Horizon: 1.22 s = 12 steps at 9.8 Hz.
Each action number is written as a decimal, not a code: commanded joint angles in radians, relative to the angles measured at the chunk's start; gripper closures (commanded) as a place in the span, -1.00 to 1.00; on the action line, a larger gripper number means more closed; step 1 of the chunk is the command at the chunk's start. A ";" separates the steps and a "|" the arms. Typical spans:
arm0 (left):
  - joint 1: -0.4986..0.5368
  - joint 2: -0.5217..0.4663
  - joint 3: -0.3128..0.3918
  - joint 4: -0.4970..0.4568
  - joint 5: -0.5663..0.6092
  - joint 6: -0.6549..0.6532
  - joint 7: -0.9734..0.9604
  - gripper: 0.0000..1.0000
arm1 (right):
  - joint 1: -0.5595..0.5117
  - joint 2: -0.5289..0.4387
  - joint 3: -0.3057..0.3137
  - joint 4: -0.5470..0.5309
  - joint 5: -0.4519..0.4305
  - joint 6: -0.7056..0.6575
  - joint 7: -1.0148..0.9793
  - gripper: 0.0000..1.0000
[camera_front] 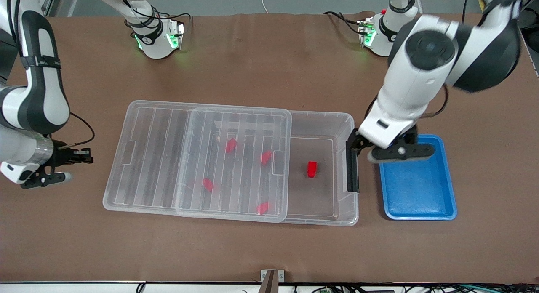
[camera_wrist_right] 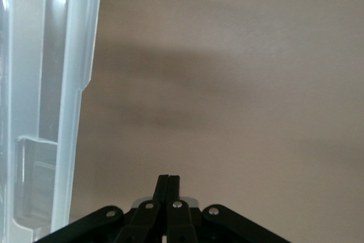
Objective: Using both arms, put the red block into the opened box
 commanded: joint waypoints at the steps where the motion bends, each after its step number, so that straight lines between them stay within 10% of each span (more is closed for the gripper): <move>1: 0.085 -0.112 0.001 -0.051 -0.079 -0.063 0.025 -1.00 | 0.037 -0.021 0.005 -0.044 0.051 0.016 -0.010 1.00; 5: 0.245 -0.224 0.018 -0.069 -0.191 -0.149 0.308 -1.00 | 0.093 0.005 0.046 -0.037 0.149 0.015 0.010 1.00; 8: 0.184 -0.341 0.200 -0.201 -0.280 -0.178 0.405 -1.00 | 0.095 0.008 0.149 -0.015 0.154 0.019 0.140 1.00; 12: 0.156 -0.398 0.248 -0.259 -0.282 -0.218 0.514 -1.00 | 0.129 0.039 0.175 0.008 0.155 0.021 0.158 1.00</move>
